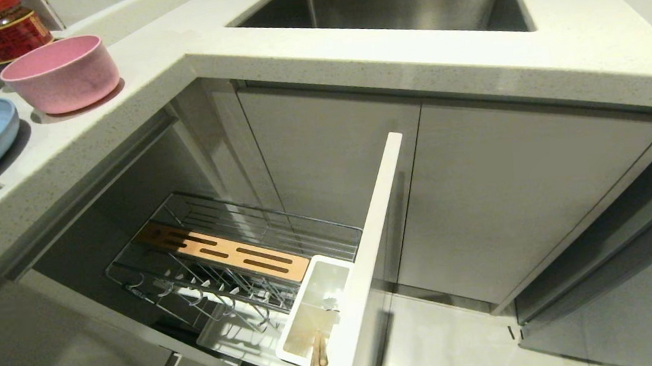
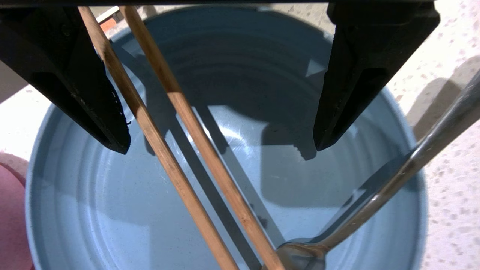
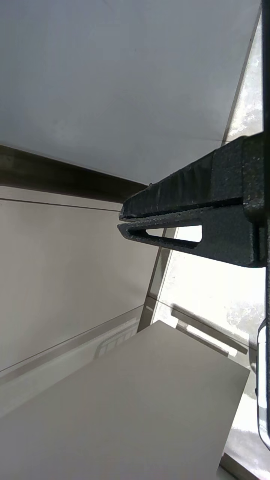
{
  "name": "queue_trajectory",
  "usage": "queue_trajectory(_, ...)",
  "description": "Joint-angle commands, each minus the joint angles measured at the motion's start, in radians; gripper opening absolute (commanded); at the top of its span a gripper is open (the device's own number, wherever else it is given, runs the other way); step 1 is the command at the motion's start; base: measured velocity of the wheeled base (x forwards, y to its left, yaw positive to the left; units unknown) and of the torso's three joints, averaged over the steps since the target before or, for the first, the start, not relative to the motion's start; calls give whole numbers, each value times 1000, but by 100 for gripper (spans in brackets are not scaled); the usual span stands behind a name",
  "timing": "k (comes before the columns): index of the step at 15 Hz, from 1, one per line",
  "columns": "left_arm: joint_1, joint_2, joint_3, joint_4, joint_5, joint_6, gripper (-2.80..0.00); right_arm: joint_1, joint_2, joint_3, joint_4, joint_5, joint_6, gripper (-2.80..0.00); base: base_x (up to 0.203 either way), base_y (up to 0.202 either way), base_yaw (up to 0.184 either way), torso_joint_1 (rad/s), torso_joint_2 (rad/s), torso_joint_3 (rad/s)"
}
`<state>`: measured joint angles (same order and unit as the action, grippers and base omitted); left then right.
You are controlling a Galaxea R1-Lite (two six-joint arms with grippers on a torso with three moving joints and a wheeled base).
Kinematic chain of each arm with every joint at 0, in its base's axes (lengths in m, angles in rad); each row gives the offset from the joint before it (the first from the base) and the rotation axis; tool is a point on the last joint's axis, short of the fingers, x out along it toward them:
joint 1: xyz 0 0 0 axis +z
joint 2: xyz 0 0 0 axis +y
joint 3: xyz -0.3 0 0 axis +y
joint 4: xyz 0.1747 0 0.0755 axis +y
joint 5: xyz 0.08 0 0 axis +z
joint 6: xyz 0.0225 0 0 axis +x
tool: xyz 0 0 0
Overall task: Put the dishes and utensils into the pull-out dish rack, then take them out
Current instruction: Pick up the chopsticks and place it in the cupboard
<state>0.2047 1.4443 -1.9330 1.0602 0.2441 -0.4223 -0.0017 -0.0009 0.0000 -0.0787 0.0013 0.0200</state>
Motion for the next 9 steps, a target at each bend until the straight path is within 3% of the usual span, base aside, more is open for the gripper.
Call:
queue_trajectory(1, -4, 8, 0, 4, 1, -3, 0, 0, -1, 26, -1, 0, 0, -280, 0, 0, 0, 0, 0, 0)
queue_trajectory(9, -8, 35, 0, -17, -12, -3, 0, 0, -1, 26, -1, 0, 0, -280, 0, 0, 0, 0, 0, 0)
